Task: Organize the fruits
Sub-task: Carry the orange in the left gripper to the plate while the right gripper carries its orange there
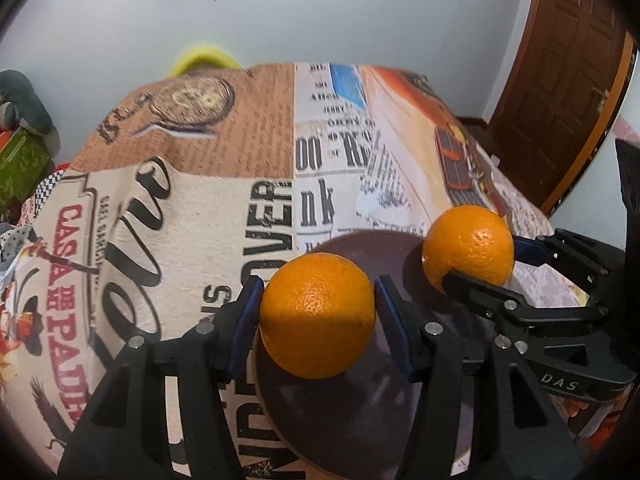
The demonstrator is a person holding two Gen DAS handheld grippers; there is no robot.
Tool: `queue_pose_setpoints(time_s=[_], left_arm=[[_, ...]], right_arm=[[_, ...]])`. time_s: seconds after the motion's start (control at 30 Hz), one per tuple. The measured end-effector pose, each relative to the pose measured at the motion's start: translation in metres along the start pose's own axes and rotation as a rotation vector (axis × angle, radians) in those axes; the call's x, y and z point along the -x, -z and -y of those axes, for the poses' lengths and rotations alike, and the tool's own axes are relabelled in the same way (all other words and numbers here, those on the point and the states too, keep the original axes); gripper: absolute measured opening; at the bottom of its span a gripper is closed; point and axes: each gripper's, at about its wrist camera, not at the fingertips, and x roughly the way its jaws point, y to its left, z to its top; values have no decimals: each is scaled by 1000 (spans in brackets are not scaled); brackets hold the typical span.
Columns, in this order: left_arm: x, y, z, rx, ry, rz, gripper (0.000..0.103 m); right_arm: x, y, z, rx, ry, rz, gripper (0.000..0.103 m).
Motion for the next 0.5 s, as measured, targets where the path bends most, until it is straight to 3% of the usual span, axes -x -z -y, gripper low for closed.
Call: queue_pose_setpoints(time_s=[0.17,0.5], left_arm=[[-13,2,-2,4,17,-38,57],[-15,-1,-7,35,26,-48,59]], right_arm=[[-17,2,0,34,-7,-62,56],[-17,3,-1,67,-16,-72,58]])
